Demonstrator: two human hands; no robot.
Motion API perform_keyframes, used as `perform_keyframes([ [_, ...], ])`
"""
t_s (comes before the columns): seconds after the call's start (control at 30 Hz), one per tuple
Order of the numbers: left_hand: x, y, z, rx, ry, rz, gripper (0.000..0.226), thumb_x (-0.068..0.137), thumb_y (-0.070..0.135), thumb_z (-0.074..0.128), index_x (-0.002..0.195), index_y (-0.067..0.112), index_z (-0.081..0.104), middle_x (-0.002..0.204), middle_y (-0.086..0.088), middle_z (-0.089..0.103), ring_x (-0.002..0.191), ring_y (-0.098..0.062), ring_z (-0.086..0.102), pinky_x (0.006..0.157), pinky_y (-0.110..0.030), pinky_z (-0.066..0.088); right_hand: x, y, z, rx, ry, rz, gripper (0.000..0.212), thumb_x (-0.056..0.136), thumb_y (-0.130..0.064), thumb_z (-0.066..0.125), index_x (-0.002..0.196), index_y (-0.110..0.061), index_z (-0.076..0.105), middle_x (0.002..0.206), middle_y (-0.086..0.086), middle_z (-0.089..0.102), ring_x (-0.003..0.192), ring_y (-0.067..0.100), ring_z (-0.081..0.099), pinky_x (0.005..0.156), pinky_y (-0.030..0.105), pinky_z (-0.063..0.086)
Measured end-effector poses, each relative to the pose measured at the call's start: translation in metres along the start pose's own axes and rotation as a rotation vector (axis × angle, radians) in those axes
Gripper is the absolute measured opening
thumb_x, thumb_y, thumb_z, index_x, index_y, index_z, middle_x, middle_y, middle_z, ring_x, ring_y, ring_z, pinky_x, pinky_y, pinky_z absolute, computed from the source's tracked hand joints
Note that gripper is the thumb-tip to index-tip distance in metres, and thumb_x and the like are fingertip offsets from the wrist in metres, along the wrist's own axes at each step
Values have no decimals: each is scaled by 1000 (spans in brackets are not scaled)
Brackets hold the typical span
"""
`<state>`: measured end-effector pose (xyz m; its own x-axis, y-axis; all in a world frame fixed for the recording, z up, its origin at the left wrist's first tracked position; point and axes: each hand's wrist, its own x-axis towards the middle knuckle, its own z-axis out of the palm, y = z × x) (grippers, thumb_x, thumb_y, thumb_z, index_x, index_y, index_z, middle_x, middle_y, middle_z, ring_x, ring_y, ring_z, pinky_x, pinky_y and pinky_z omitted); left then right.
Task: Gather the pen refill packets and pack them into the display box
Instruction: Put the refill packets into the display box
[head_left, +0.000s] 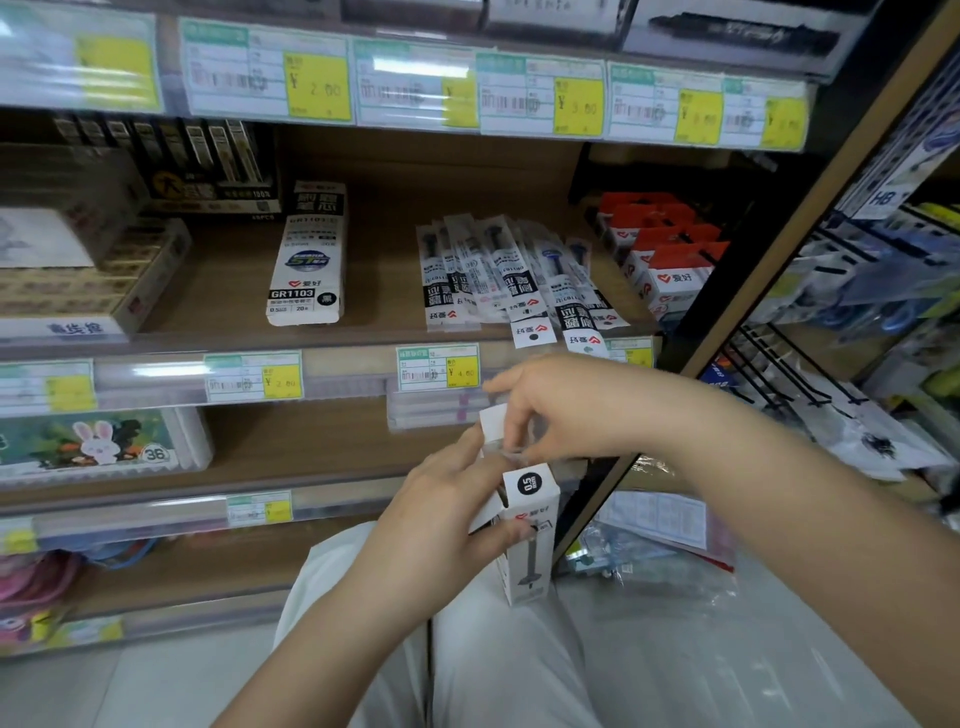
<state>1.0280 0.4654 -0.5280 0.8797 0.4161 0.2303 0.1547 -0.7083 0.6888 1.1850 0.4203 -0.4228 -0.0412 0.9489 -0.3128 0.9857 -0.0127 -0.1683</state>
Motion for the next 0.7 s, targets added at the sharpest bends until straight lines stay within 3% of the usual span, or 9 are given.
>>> perform_keyframes([
  [0.17,1,1,0,-6,-3,47,45,80,47,52,124,42,43,135,16,43,116,-17,50,90,-39,45,16,0,12,-92,-43,59,18,81,-14,58,78,2,66,120,23,60,110,38,57,83,42,51],
  [0.3,1,-1,2,10,26,37,44,80,49,52,122,41,44,128,15,47,110,-17,52,88,-40,46,24,3,24,-96,-37,82,17,81,-12,57,65,-8,62,117,18,64,101,34,62,75,37,50],
  [0.4,0,-3,2,-21,38,51,40,79,45,56,118,40,49,124,15,49,109,-14,53,86,-37,47,29,3,30,-66,-46,111,9,80,-6,59,81,-11,66,125,15,55,106,33,59,80,34,49],
  [0.47,-1,-3,1,-30,49,52,39,79,44,57,116,40,50,121,17,50,108,-10,52,86,-33,47,35,-3,28,-20,-33,160,30,82,-6,59,110,-15,62,134,10,46,115,32,54,89,37,49],
  [0.53,0,-2,0,-17,62,36,36,77,46,56,111,39,51,115,16,51,104,-8,52,84,-29,47,34,-4,26,-11,-24,238,55,83,-6,59,134,-22,47,141,2,38,123,27,48,94,35,46],
  [0.6,0,-2,-2,-19,59,13,40,75,50,54,114,40,50,114,16,49,104,-4,50,84,-22,44,31,-1,27,-13,33,97,42,85,-8,57,126,-17,55,136,4,45,118,28,51,92,36,47],
  [0.7,1,-5,-4,-29,32,-13,43,74,50,61,114,38,53,109,21,42,96,7,43,78,-12,36,17,6,31,59,7,-57,10,83,-7,60,86,-9,70,140,-1,44,114,26,53,90,39,47],
])
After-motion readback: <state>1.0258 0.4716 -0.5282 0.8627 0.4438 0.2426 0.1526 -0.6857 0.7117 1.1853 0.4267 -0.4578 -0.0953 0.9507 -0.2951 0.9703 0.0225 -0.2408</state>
